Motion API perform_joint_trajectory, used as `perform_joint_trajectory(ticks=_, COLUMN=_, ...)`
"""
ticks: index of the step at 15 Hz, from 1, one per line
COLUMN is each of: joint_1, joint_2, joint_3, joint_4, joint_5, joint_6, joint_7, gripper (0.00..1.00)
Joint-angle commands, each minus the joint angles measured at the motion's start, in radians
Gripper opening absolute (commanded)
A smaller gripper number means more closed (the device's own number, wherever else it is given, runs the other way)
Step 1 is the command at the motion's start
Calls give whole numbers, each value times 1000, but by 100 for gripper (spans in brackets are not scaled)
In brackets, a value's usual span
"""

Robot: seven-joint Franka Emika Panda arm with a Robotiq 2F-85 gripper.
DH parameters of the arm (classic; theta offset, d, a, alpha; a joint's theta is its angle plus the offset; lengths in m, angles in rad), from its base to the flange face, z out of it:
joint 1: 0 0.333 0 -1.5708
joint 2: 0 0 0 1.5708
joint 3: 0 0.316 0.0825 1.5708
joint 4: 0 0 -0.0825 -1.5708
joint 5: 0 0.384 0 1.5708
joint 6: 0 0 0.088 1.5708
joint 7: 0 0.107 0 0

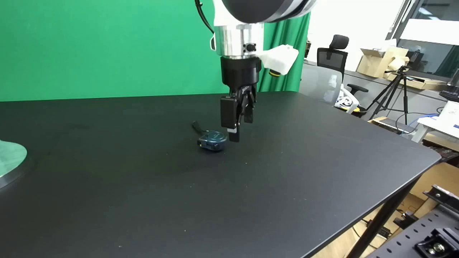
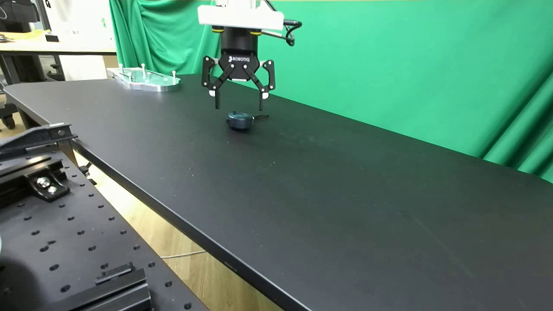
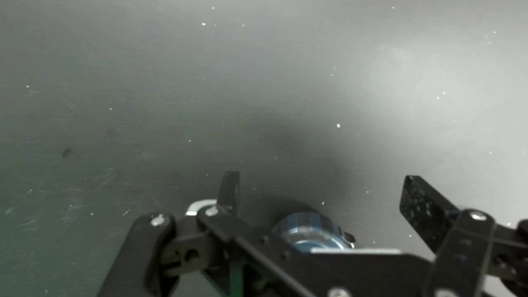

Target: Move the measuring tape towards you

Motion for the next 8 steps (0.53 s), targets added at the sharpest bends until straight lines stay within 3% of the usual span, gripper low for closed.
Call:
perform_joint_trajectory(ticks=1, joint_1=-9, joint_2=65, joint_3=15, joint_4=28, joint_5=14, joint_6=49, joint_7=22, gripper=100)
perform_joint_trajectory(ticks=8, joint_1=-12, joint_2=154, joint_3=28, joint_4=78, joint_5=77, joint_6=202, joint_7=24, gripper=100)
